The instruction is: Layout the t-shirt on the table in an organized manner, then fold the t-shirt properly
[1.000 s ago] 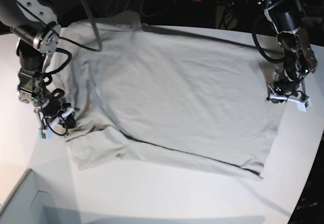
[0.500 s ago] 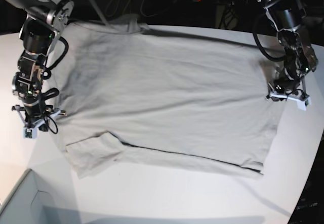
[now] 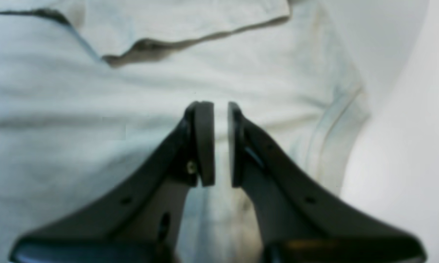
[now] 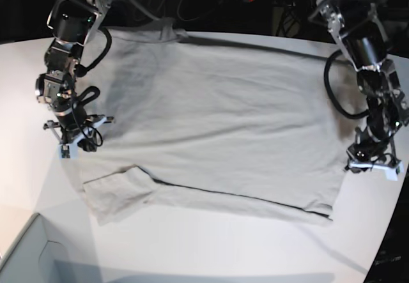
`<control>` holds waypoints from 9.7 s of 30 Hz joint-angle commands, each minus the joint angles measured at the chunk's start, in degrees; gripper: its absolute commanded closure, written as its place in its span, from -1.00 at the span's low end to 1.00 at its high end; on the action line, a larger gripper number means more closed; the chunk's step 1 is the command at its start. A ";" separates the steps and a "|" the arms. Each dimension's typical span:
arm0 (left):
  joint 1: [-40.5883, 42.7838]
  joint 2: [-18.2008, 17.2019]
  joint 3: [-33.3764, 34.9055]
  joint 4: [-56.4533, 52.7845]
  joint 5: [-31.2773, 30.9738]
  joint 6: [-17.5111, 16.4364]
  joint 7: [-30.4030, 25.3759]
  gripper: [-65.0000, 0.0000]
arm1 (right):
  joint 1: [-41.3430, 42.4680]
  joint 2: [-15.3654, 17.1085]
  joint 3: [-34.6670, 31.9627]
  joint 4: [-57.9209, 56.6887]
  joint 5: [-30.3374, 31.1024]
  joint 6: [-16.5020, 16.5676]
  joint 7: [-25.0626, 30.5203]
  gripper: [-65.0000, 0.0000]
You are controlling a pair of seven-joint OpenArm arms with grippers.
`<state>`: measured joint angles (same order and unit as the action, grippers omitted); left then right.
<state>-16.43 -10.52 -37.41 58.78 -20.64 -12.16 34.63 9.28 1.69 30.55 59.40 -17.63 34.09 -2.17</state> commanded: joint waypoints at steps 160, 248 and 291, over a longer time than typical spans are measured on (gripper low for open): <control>32.12 -2.27 3.25 11.06 -3.40 -0.01 -2.94 0.58 | 27.95 8.28 -38.94 -24.80 0.70 -19.27 1.60 -0.14; 31.68 -2.18 3.43 10.97 -3.40 -0.01 -3.20 0.58 | 21.45 9.95 -38.94 -24.71 0.53 -7.84 9.78 0.32; 30.89 -2.18 3.43 10.97 -3.40 -0.01 -3.20 0.58 | 27.34 9.25 -33.14 -33.86 0.62 -8.11 9.52 0.15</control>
<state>14.24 -12.53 -34.11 69.87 -24.69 -12.43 28.69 34.22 10.57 -2.79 24.62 -17.63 25.89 5.67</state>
